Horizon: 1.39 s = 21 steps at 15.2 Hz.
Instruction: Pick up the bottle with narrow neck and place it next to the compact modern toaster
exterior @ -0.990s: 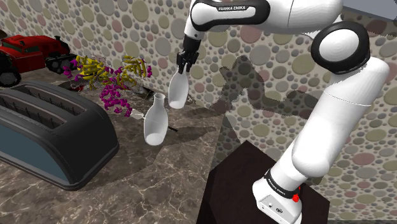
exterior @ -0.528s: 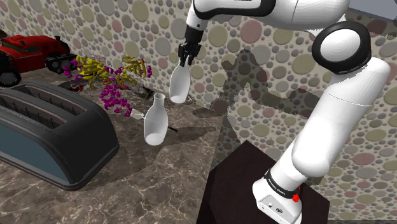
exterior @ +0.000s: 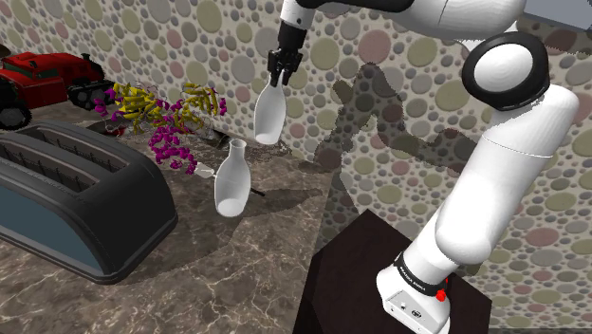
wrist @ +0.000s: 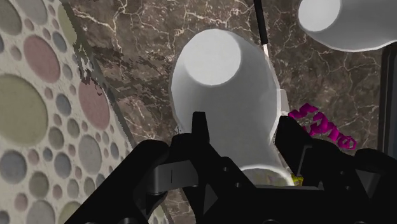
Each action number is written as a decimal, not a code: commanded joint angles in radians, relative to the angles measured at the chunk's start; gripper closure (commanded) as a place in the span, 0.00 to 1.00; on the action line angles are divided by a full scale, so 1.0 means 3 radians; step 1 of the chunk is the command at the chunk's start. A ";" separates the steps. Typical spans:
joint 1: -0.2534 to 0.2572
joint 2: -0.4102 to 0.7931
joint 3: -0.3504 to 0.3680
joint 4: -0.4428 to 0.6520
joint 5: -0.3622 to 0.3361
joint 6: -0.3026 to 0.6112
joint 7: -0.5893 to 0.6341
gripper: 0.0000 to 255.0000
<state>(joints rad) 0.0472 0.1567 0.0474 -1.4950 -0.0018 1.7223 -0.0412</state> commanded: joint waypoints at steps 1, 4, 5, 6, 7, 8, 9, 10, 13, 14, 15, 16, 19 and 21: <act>0.0001 0.0011 0.0001 0.0122 -0.0001 -0.0109 0.0002 1.00; 0.0003 0.0048 0.0001 0.0307 -0.0003 -0.0259 0.0004 1.00; 0.0003 0.0062 0.0002 0.0373 -0.0003 -0.0310 0.0004 1.00; 0.0004 0.0078 0.0002 0.0440 -0.0004 -0.0362 0.0005 1.00; 0.0005 0.0095 0.0002 0.0510 -0.0005 -0.0414 0.0006 1.00; 0.0006 0.0113 0.0002 0.0582 -0.0006 -0.0467 0.0006 1.00; 0.0007 0.0133 0.0003 0.0656 -0.0007 -0.0521 0.0007 1.00; 0.0008 0.0155 0.0003 0.0732 -0.0008 -0.0576 0.0008 1.00; 0.0011 0.0230 0.0004 0.0979 -0.0012 -0.0748 0.0010 1.00; 0.0013 0.0259 0.0004 0.1068 -0.0014 -0.0808 0.0011 1.00; 0.0014 0.0291 0.0004 0.1162 -0.0016 -0.0870 0.0012 1.00; 0.0016 0.0325 0.0005 0.1259 -0.0018 -0.0934 0.0013 1.00; 0.0023 0.0447 0.0006 0.1587 -0.0024 -0.1139 0.0016 1.00; 0.0029 0.0552 0.0006 0.1846 -0.0030 -0.1294 0.0018 1.00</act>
<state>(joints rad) 0.0552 0.3050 0.0493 -0.9829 -0.0099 1.3584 -0.0358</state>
